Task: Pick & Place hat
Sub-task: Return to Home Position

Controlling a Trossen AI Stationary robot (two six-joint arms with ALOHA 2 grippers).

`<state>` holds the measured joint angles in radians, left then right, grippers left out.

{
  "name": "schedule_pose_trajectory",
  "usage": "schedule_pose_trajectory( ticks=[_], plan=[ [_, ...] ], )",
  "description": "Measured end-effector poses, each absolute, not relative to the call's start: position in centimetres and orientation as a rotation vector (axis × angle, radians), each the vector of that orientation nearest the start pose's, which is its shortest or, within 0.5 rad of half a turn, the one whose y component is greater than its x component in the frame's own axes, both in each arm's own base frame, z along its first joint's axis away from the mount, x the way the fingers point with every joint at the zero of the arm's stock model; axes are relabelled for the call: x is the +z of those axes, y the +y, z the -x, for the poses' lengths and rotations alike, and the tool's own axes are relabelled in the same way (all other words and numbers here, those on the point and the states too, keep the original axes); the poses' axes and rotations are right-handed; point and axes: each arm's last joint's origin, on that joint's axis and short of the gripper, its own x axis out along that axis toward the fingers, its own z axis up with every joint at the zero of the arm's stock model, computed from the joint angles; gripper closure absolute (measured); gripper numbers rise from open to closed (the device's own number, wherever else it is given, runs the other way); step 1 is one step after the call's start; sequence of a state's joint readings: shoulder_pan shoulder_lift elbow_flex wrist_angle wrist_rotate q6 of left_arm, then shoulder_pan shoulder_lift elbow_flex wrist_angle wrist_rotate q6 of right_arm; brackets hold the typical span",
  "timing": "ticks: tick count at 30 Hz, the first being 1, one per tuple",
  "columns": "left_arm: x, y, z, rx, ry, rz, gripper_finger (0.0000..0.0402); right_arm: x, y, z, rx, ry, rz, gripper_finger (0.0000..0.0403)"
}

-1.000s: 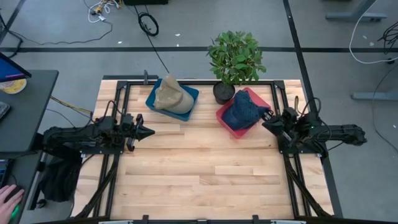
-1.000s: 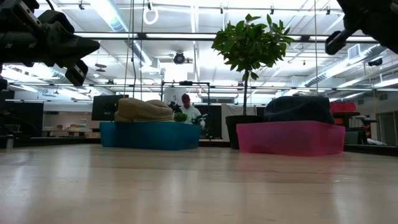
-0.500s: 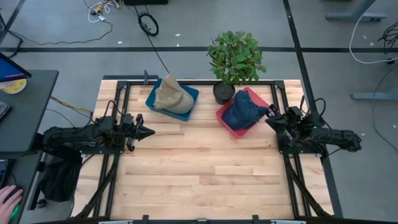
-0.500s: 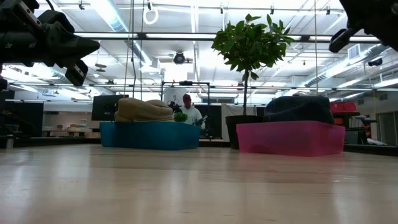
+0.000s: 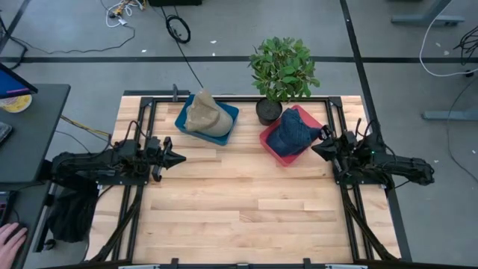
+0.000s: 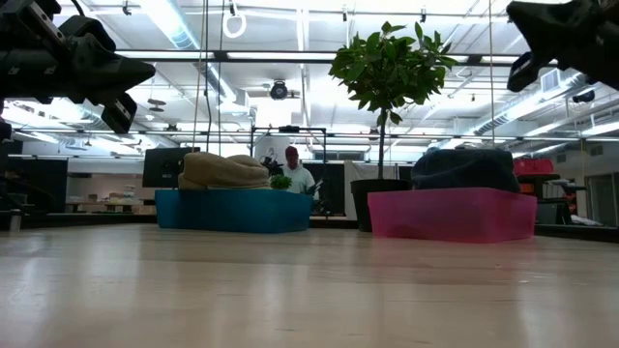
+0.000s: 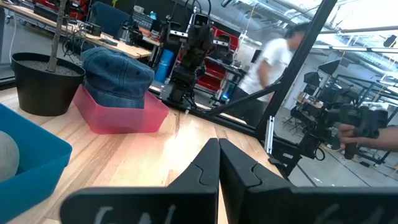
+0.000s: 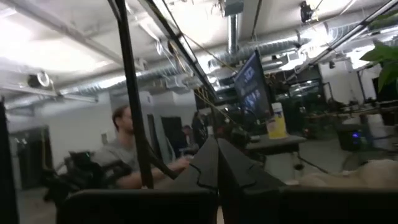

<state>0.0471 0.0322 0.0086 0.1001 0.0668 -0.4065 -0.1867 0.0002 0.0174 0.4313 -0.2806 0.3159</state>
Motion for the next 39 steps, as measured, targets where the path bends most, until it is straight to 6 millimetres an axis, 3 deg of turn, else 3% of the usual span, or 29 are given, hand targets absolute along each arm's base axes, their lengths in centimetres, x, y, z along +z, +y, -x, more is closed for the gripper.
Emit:
schedule_pose_trajectory(
  ticks=[12,24,39],
  plan=[
    [17.4,0.3,-9.9,-0.034,-0.071,0.402,0.0399,19.0,-1.1,-9.3,0.049,-0.222,-0.1,0.0403],
    [17.4,0.3,-9.9,-0.035,-0.071,0.402,0.0399,17.4,-1.0,-9.5,0.077,-0.061,-0.048,0.0403],
    [17.4,0.3,-9.9,-0.035,-0.071,0.402,0.0399,17.4,-0.5,-9.6,0.134,-0.062,-0.091,0.0403]
  ],
)
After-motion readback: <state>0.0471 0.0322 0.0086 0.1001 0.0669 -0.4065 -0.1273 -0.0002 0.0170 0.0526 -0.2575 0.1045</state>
